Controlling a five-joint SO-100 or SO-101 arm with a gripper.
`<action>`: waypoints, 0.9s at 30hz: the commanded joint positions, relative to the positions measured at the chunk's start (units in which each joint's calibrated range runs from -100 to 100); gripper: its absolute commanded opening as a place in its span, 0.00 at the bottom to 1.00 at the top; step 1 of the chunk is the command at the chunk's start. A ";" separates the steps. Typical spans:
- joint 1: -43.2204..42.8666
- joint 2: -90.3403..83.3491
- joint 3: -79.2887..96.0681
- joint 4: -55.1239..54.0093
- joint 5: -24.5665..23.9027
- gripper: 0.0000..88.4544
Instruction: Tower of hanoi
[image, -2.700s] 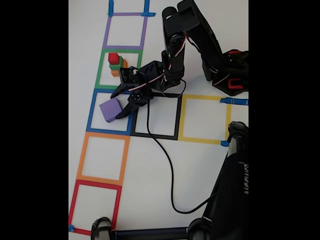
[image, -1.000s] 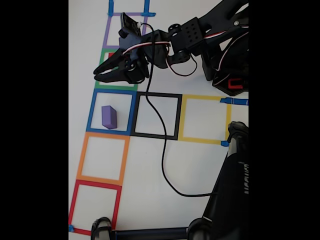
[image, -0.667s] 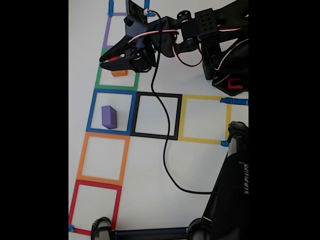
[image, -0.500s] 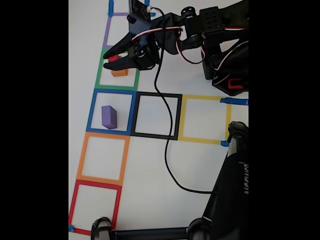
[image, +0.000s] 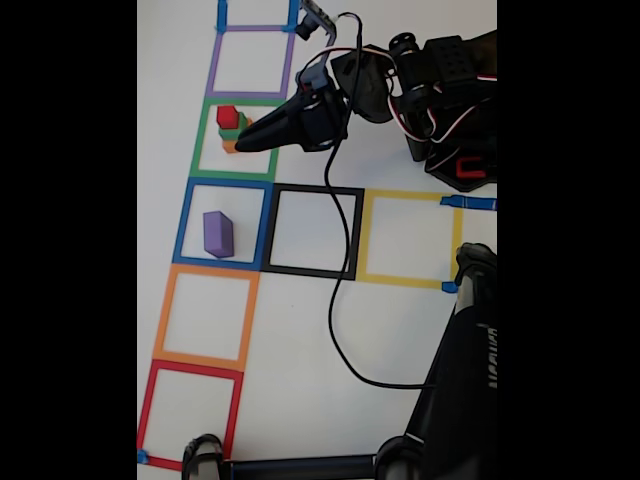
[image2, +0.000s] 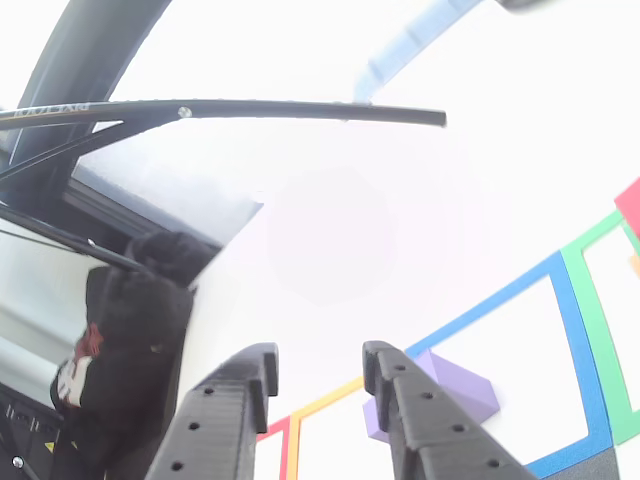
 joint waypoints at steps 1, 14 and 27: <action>1.79 -1.36 1.72 0.31 -21.75 0.08; 7.83 -1.36 6.90 20.07 -75.85 0.65; 2.94 -1.36 6.90 30.51 -64.01 0.67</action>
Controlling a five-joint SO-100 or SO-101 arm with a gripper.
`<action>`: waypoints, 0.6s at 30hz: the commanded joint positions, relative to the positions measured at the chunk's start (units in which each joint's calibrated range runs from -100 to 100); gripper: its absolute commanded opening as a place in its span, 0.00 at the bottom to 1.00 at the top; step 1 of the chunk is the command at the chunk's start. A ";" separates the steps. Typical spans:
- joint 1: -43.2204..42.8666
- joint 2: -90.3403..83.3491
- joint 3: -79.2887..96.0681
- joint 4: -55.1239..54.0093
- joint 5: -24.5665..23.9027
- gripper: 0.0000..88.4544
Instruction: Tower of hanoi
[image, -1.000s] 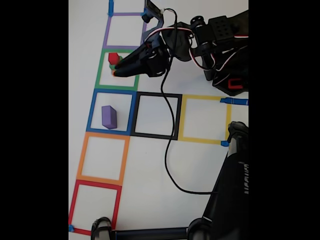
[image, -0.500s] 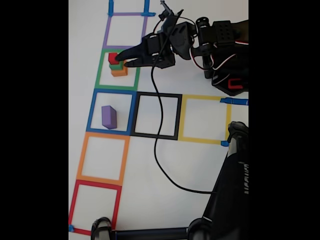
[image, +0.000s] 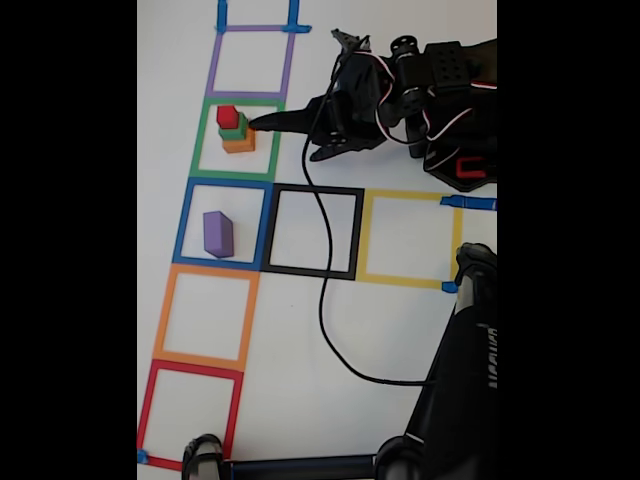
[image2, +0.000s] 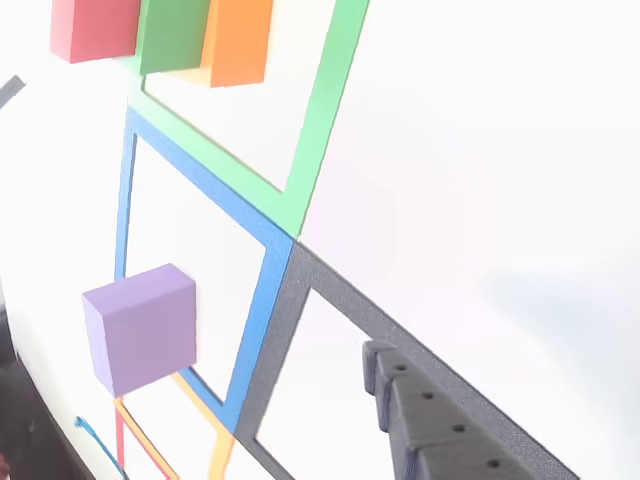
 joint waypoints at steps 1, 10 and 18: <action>-1.51 -0.68 0.44 0.20 3.43 0.65; -1.51 -0.68 0.44 0.20 3.43 0.56; -1.51 -0.68 0.44 0.20 3.43 0.51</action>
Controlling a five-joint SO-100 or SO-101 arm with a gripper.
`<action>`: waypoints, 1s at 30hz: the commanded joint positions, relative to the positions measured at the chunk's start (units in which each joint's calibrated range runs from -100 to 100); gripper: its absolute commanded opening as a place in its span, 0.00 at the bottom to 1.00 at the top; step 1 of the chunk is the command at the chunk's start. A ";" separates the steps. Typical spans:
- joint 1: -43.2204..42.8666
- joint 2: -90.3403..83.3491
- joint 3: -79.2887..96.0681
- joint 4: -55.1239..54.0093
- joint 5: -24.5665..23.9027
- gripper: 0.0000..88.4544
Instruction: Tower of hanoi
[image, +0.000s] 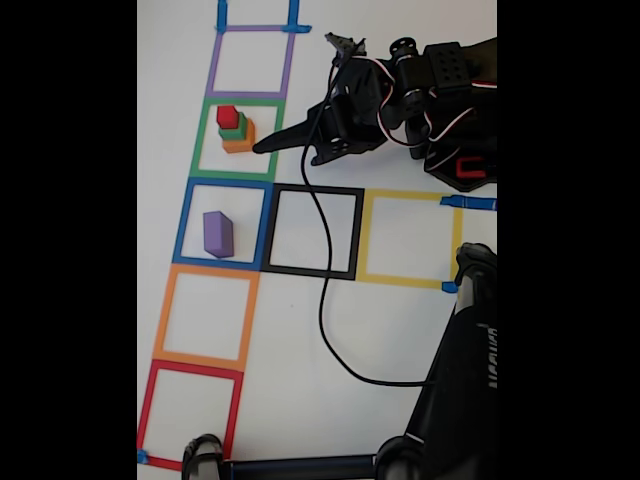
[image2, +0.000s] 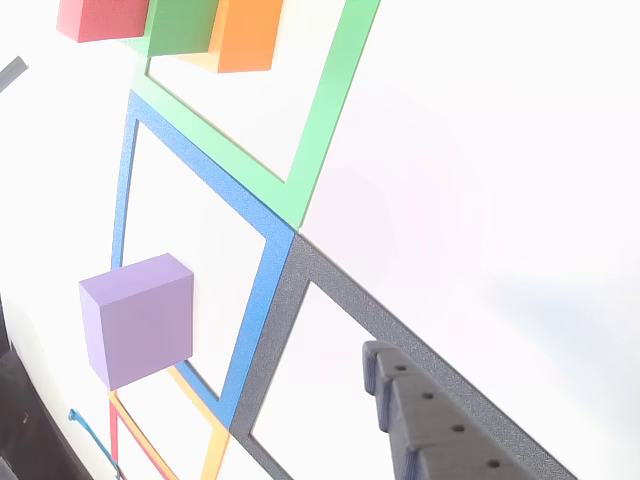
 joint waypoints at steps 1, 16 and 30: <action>-0.34 -0.68 0.44 0.20 0.73 0.51; -0.34 -0.68 0.44 0.20 0.73 0.38; -0.34 -0.68 0.44 0.20 0.73 0.35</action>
